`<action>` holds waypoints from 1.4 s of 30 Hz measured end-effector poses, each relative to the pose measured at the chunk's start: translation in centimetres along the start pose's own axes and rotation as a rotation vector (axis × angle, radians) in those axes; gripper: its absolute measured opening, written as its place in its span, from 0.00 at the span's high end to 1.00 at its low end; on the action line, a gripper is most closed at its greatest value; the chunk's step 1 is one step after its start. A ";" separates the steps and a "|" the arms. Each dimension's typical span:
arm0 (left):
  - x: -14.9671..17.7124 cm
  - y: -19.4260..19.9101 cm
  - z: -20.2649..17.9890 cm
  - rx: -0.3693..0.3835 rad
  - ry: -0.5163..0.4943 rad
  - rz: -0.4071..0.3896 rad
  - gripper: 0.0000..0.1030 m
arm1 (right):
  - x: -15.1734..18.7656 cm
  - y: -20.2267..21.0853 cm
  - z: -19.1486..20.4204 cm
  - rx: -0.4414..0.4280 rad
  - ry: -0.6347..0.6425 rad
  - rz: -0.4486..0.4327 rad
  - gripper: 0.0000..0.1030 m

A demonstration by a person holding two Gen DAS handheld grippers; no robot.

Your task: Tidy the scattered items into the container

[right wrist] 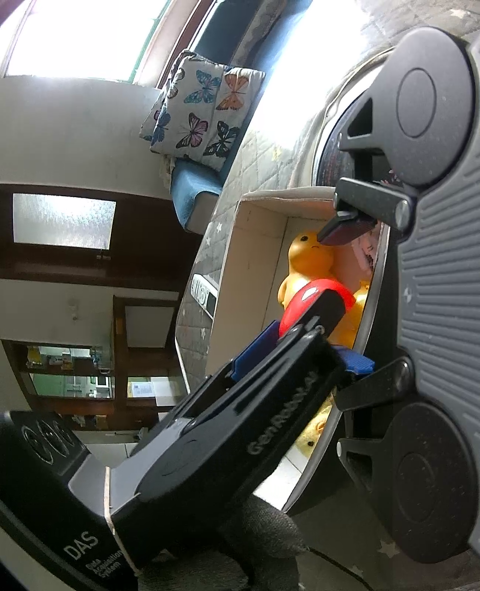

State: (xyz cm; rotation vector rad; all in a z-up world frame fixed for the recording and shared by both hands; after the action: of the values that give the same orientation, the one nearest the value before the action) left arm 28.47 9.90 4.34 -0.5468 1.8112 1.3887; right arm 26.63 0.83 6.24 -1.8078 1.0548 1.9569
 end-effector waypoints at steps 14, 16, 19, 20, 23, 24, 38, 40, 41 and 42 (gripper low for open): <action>0.2 1.4 1.5 -0.047 0.139 -0.039 0.51 | 0.0 0.1 0.0 0.015 -0.025 -0.007 0.31; 0.3 2.0 1.4 -0.065 0.146 -0.057 0.51 | 0.2 0.3 0.2 0.020 -0.038 -0.008 0.31; 0.7 2.9 1.4 -0.098 0.158 -0.078 0.51 | 0.3 0.6 0.5 0.027 -0.054 -0.009 0.23; 0.9 3.2 1.4 -0.110 0.161 -0.086 0.51 | 0.3 0.8 0.6 0.029 -0.055 -0.013 0.23; 1.3 4.3 1.3 -0.148 0.174 -0.115 0.51 | 0.3 1.2 0.9 0.039 -0.071 -0.022 0.21; 1.5 4.7 1.2 -0.158 0.180 -0.125 0.51 | 0.3 1.3 0.9 0.043 -0.082 -0.024 0.20; 4.1 8.7 -0.6 -0.254 0.213 -0.205 0.51 | 0.8 3.7 2.0 0.122 -0.160 -0.060 0.00; 4.5 9.1 -1.0 -0.260 0.217 -0.212 0.51 | 0.9 3.9 2.1 0.130 -0.170 -0.062 0.00; 4.8 9.3 -1.1 -0.263 0.222 -0.216 0.51 | 0.9 4.1 2.3 0.135 -0.174 -0.062 0.00; 5.0 9.5 -1.2 -0.266 0.227 -0.220 0.51 | 0.9 4.2 2.3 0.139 -0.177 -0.063 0.00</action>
State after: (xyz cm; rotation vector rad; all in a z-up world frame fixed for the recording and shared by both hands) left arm 18.11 12.30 6.34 -1.0478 1.6855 1.4692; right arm 22.01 -0.80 6.59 -1.5459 1.0358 1.9149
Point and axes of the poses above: each gripper's, at about its wrist camera, not at the fingertips, and y roughly against the way its jaws point, z to its left, x to its underside, the point moved 2 cm from there along -y, roughly the way its jaws point, and after that the axes turned 15 degrees about -z, right-handed, at the moved point
